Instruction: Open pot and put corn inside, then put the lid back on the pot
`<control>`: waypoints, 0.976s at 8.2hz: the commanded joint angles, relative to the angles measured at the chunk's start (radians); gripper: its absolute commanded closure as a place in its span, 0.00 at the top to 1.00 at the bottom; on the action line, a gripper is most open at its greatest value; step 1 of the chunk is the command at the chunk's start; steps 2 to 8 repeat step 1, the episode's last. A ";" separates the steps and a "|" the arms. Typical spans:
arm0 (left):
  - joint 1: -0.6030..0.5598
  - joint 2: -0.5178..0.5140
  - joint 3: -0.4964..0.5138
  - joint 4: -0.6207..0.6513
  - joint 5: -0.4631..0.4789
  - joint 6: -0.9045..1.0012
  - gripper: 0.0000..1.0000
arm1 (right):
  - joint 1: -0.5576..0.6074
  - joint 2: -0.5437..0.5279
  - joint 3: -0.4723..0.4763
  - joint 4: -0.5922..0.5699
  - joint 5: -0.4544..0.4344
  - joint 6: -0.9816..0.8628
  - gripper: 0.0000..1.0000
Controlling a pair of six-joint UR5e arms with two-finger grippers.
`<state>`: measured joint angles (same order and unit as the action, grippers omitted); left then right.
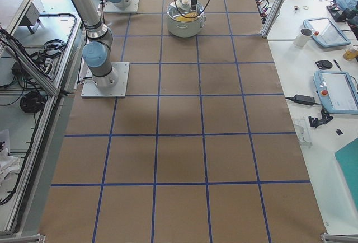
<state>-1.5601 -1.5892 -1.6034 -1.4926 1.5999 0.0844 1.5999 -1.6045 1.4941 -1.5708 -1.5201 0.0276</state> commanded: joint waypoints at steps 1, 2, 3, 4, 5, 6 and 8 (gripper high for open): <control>0.000 0.000 0.000 0.002 0.000 0.000 1.00 | 0.000 0.000 0.000 0.000 0.000 0.000 1.00; 0.000 0.000 0.000 0.002 0.000 0.000 1.00 | 0.000 0.000 0.000 0.000 0.000 0.000 1.00; 0.000 0.000 0.000 0.002 0.000 0.000 1.00 | 0.000 0.000 0.000 0.000 0.000 0.000 1.00; 0.000 0.000 0.000 0.002 0.000 0.000 1.00 | 0.000 0.000 0.000 0.000 0.000 0.000 1.00; 0.000 0.000 0.000 0.002 0.000 0.000 1.00 | 0.000 0.000 0.000 0.000 0.000 0.000 1.00; 0.000 0.000 0.000 0.002 0.000 0.000 1.00 | 0.000 0.000 0.000 0.000 0.000 0.000 1.00; 0.000 0.000 0.000 0.002 0.000 0.000 1.00 | 0.000 0.000 0.000 0.000 0.000 0.000 1.00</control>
